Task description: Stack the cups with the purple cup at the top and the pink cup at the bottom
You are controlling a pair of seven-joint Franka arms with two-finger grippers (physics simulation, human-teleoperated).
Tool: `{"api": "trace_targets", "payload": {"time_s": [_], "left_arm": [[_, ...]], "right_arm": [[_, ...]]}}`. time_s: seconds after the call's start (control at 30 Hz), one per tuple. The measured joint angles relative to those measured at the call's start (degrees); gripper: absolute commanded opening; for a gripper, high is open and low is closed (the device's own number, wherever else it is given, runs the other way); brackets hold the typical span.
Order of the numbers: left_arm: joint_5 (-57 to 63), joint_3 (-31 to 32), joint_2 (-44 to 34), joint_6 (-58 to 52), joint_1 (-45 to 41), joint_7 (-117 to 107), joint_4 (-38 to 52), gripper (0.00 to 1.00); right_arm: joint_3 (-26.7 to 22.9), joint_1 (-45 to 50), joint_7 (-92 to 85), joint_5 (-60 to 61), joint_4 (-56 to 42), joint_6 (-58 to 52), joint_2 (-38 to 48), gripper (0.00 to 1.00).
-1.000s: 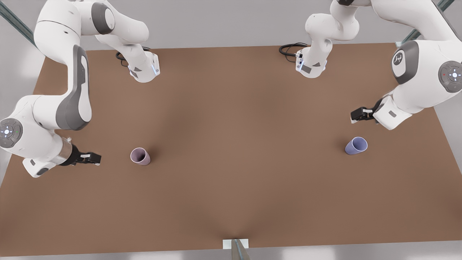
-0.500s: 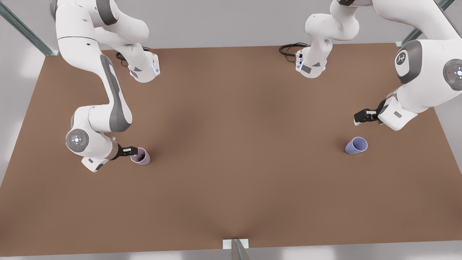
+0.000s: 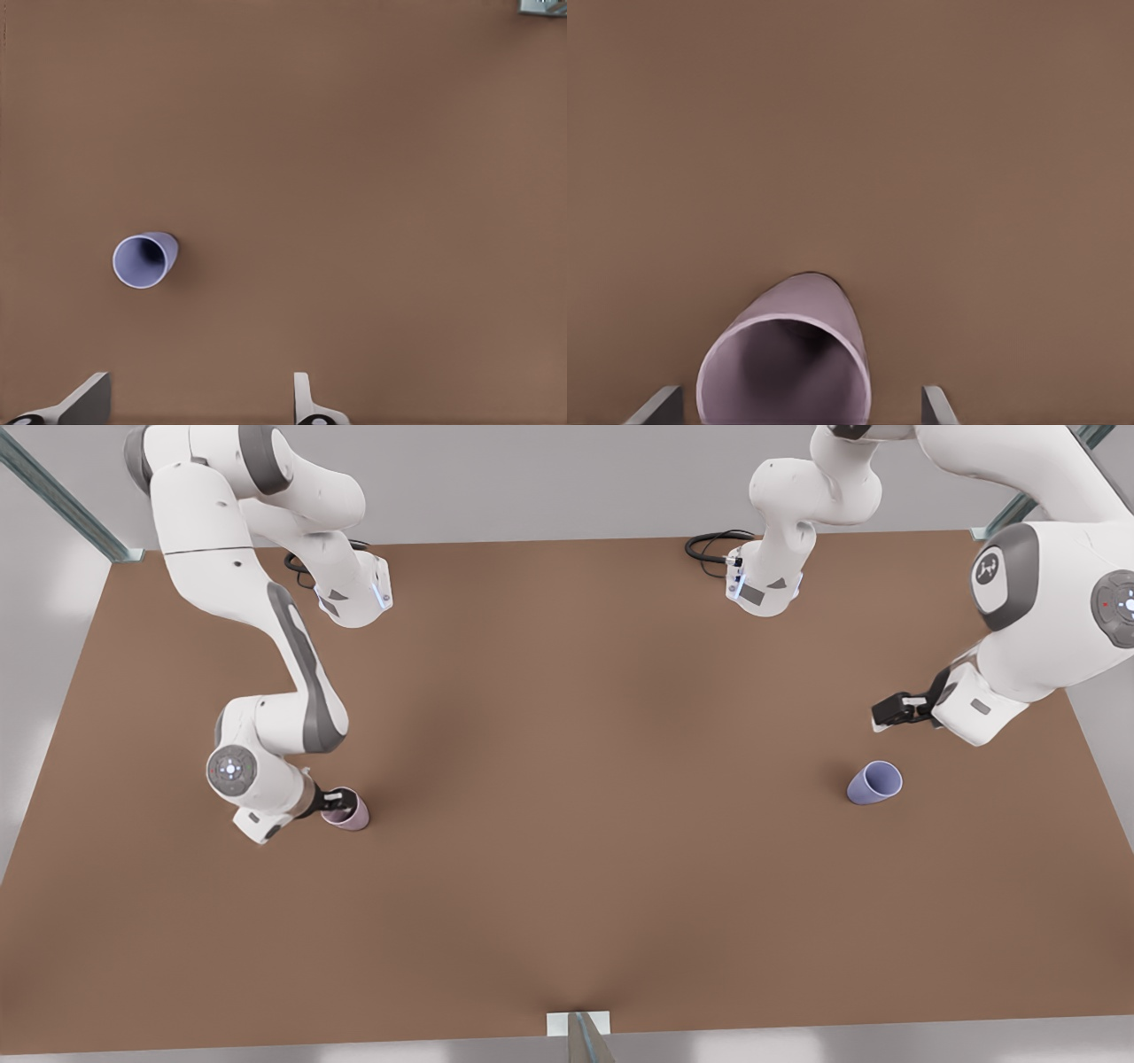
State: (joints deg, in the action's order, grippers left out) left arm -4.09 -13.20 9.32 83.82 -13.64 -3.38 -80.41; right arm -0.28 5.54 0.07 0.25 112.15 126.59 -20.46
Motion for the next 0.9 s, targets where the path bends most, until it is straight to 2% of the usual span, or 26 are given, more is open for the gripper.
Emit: {"api": "trace_targets", "payload": {"time_s": [0.33,0.6,0.73,0.8,0.83,0.87,0.9], "left_arm": [[0.0,0.0,0.0,-0.7,0.0,-0.4,0.0,1.0],[0.0,0.0,0.1,-2.7,0.0,-0.7,0.0,1.0],[0.0,0.0,0.1,-3.4,0.0,-0.9,0.1,1.0],[0.0,0.0,0.1,-3.6,0.0,-0.9,0.1,1.0],[0.0,0.0,0.0,-3.7,0.0,-0.9,0.1,1.0],[0.1,0.0,-0.1,-3.8,0.0,-0.9,0.1,1.0],[0.0,0.1,-0.1,-3.8,0.0,-0.9,0.1,1.0]], "right_arm": [[0.0,-1.3,0.3,0.0,1.1,3.6,-0.4,1.0],[0.0,-1.8,-0.2,0.0,6.5,8.1,-0.9,1.0],[0.0,-1.7,-0.4,0.0,6.5,9.5,-2.1,0.94],[0.0,-1.7,-0.5,0.0,6.5,10.0,-2.8,0.86],[0.0,-1.8,-0.6,0.0,6.5,10.1,-3.0,0.77],[0.0,-1.8,-0.6,0.1,6.4,10.3,-3.2,0.67],[0.0,-1.9,-0.7,0.1,6.3,10.4,-3.4,0.49]]}}
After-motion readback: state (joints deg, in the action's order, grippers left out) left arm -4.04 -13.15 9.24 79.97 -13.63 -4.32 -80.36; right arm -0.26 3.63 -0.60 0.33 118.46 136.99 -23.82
